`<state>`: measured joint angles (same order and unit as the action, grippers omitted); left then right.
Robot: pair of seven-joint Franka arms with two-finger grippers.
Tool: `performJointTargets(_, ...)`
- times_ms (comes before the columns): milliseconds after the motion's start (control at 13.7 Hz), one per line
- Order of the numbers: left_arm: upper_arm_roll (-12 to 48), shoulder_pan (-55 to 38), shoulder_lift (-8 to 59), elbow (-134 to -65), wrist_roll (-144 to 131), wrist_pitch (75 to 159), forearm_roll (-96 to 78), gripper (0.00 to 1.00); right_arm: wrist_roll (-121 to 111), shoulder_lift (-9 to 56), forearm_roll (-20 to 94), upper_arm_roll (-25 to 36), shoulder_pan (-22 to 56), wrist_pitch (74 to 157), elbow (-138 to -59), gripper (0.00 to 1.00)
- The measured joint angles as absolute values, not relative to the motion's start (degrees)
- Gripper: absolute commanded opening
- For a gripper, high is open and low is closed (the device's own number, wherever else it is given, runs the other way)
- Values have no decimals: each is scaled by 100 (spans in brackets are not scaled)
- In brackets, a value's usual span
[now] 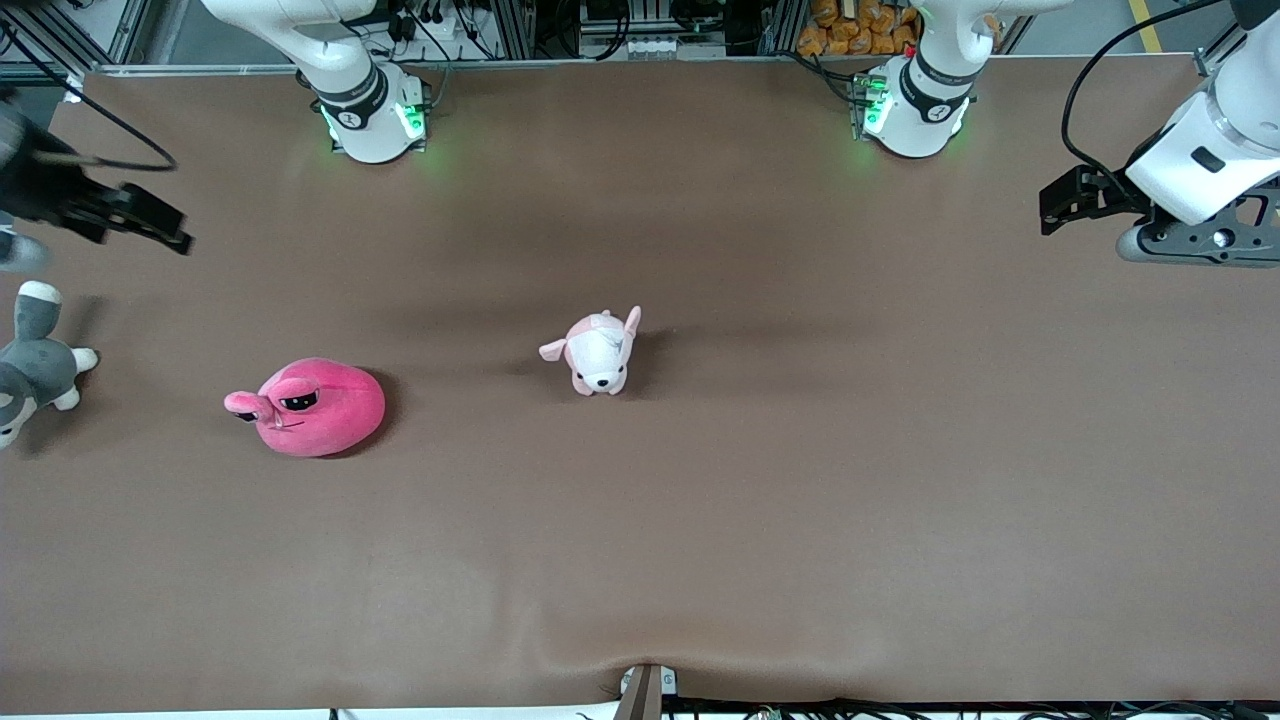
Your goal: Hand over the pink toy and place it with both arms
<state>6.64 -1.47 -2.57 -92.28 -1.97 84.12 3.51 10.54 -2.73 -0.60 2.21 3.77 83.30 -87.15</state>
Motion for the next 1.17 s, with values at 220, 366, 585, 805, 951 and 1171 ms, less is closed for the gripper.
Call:
performJointTargets(220, 664, -132, -256, -9146, -206, 8413, 337, 100, 1056, -186, -148, 207, 384, 8076, -8147, 100)
performJointTargets(366, 663, -126, -256, -9109, -209, 8432, 337, 100, 1060, -103, -149, 221, 360, 8010, -8137, 100)
performJointTargets(585, 659, -116, -255, -9106, -210, 8440, 337, 100, 1060, -2, -149, 230, 287, 8010, -8136, 100)
performJointTargets(805, 660, -116, -254, -9104, -209, 8441, 337, 100, 1060, 11, -149, 229, 275, 8010, -8130, 100)
performJointTargets(951, 663, -116, -254, -9103, -209, 8442, 337, 100, 1060, 11, -149, 229, 275, 8010, -8124, 100)
performJointTargets(1171, 663, -116, -254, -9101, -209, 8442, 337, 100, 1060, 11, -148, 229, 275, 8010, -8121, 100)
